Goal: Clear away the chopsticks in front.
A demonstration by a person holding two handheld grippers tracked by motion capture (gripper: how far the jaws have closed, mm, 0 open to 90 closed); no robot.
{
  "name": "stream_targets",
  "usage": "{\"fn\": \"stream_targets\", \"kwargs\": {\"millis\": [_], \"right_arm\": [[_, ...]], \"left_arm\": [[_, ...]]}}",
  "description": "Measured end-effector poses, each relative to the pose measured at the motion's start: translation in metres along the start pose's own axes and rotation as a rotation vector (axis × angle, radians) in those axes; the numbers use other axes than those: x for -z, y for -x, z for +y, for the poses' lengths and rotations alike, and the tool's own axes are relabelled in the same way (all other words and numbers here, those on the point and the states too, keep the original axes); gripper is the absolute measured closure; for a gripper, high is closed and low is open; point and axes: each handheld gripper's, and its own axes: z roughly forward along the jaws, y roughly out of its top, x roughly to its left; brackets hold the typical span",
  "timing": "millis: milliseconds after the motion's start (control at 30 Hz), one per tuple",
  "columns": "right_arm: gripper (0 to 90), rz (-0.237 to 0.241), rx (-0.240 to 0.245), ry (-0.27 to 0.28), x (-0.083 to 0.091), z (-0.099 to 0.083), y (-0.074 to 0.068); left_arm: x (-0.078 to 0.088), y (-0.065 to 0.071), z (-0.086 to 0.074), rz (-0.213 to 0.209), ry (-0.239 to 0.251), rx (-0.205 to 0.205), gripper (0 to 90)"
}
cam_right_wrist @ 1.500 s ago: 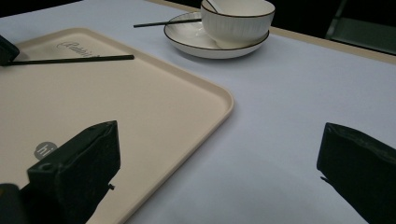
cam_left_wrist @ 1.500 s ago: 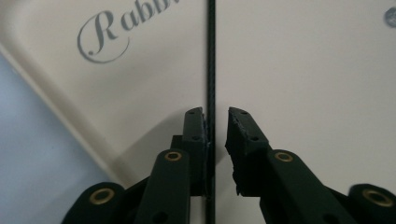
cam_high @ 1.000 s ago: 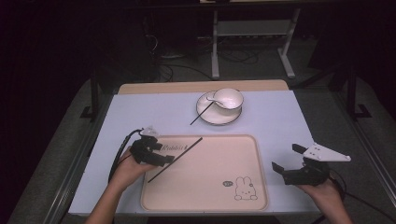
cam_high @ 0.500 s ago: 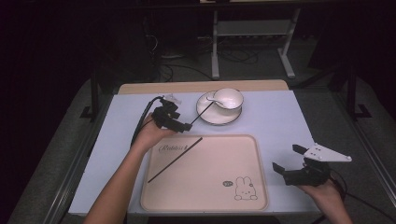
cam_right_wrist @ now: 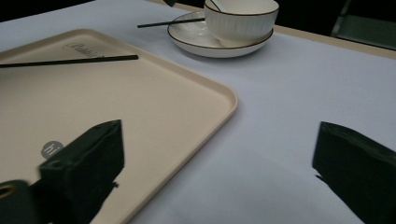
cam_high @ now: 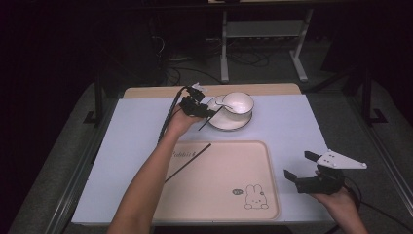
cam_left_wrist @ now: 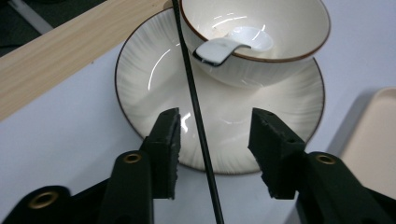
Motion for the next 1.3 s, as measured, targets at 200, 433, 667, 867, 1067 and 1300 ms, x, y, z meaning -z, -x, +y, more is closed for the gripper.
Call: {"fn": "stream_targets", "kwargs": {"millis": [200,433,667,867,1067,1300], "right_arm": [[5.3,0.002,0.007,0.004,0.0,0.0,-0.001],[5.3,0.003,0.002,0.01,0.0,0.0,0.0],[5.3,0.006,0.001,0.01,0.0,0.0,0.0],[5.4,0.009,0.001,0.01,0.0,0.0,0.0],[5.4,0.007,0.001,0.01,0.001,0.0,0.0],[5.4,0.007,0.002,0.011,0.0,0.0,0.0]], "left_arm": [[-0.026,0.002,0.003,0.005,-0.035,0.013,64.0],[-0.044,0.002,-0.001,0.037,-0.067,0.011,71.9],[-0.051,0.0,-0.005,0.059,-0.068,0.03,80.5],[-0.05,-0.002,-0.006,0.081,-0.061,0.05,84.3],[-0.041,-0.006,-0.006,0.091,-0.034,0.071,85.4],[-0.013,-0.013,-0.009,0.096,-0.031,0.073,85.5]]}}
